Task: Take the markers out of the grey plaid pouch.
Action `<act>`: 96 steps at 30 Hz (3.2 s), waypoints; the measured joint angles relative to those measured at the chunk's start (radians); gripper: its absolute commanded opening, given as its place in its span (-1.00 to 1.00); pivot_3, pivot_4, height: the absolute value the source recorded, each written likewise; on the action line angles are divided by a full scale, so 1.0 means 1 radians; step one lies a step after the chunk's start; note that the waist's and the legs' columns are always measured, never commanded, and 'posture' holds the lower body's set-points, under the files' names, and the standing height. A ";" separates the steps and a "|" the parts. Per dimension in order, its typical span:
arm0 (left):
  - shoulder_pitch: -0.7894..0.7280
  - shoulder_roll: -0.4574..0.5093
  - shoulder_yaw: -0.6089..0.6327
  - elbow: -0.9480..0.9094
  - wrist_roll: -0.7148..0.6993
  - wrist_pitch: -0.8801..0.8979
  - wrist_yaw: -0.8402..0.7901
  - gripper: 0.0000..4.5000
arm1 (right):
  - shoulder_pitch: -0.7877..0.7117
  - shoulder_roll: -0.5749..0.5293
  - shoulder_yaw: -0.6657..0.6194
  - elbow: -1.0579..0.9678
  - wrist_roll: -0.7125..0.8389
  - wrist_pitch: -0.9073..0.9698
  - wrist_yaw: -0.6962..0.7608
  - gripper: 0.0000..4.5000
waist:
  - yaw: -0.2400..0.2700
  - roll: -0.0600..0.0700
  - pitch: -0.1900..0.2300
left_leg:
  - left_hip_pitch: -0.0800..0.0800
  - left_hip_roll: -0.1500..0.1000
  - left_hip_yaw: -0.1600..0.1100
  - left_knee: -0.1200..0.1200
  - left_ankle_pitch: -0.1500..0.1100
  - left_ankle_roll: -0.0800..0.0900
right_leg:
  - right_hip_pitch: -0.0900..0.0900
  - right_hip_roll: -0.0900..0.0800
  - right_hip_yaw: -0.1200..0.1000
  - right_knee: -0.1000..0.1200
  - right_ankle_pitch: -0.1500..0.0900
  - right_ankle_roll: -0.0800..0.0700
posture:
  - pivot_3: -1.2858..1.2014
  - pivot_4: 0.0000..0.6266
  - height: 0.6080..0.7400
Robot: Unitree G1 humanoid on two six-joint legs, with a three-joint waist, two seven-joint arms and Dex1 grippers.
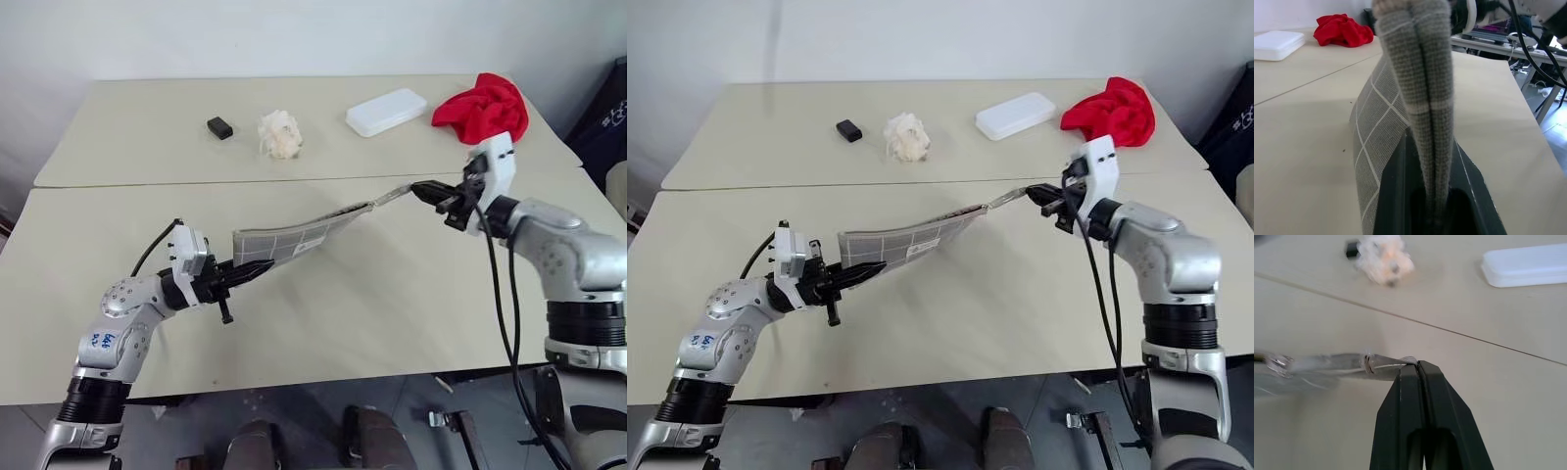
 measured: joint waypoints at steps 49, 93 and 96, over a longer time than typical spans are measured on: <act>-0.113 -0.195 -0.099 0.132 0.220 -0.242 -0.135 -1.00 | 0.114 -0.258 0.456 -0.415 -0.232 -0.267 0.390 -0.99 | 0.024 0.002 0.001 | 0.002 0.000 -0.002 0.004 -0.001 0.002 | 0.006 -0.001 -0.002 -0.003 0.002 0.002 | 0.03 -0.52 1.00; -0.109 -0.232 -0.099 0.155 0.181 -0.037 -0.149 -1.00 | -0.106 -0.048 0.743 -0.235 -0.752 -0.261 0.307 0.99 | 0.012 0.002 0.001 | 0.002 0.000 -0.002 0.003 -0.001 0.002 | 0.006 0.000 -0.002 -0.003 0.002 0.002 | 0.03 -0.52 1.00; -0.110 -0.234 -0.100 0.166 0.181 -0.037 -0.157 -1.00 | -0.111 -0.049 0.767 -0.203 -0.803 -0.343 0.306 0.74 | 0.006 0.002 0.001 | 0.002 0.000 -0.002 0.003 -0.001 0.002 | 0.006 0.000 -0.002 -0.003 0.002 0.002 | 0.03 -0.52 1.00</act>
